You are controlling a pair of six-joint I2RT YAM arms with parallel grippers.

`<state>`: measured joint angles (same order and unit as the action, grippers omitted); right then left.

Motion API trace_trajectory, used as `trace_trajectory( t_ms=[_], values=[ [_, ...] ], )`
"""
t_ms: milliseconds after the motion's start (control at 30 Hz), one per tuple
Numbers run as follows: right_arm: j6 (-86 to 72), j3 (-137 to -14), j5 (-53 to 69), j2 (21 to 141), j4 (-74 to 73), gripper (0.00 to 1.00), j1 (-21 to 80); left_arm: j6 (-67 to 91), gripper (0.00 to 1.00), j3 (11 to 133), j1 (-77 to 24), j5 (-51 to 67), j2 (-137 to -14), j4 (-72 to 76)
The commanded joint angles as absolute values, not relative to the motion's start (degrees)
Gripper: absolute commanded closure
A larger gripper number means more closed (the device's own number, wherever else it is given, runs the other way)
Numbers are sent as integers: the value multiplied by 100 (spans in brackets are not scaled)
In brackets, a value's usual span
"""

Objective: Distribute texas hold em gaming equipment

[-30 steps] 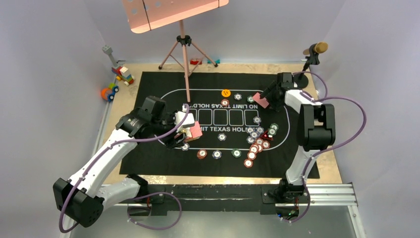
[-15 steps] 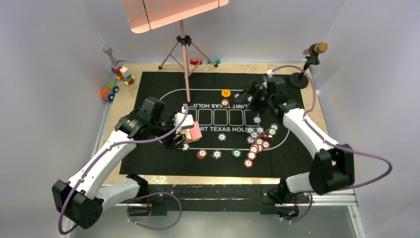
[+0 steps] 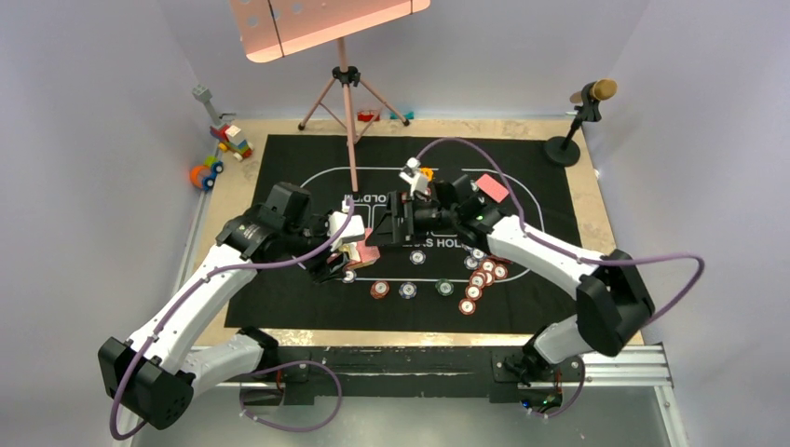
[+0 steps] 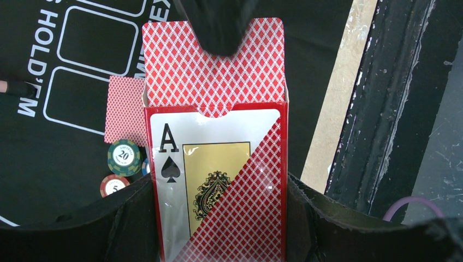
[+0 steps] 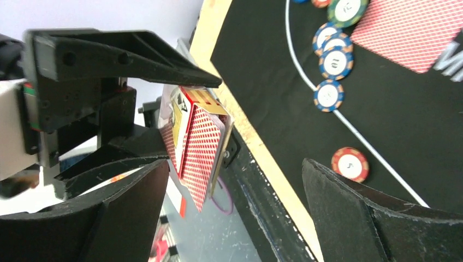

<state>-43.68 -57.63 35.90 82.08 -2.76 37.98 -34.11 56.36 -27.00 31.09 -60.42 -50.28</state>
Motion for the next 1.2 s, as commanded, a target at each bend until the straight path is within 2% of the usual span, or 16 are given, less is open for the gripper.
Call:
trace_trajectory(
  t_ms=[0,300,667,1167],
  values=[
    [-4379,-6163,4027,8578,167,3,4125,-3463,90,5852,-2688,3334,-6038,-4803],
    [-4496,-6232,4134,8865,336,2,4307,-3448,90,5862,-2688,3333,-6072,-4770],
    [-4706,-6070,4191,8916,419,35,4276,-3434,91,5862,-2689,3343,-6017,-4813],
    [-4939,-5818,4220,8560,481,54,3991,-3404,91,5940,-2688,3361,-6004,-4833]
  ],
)
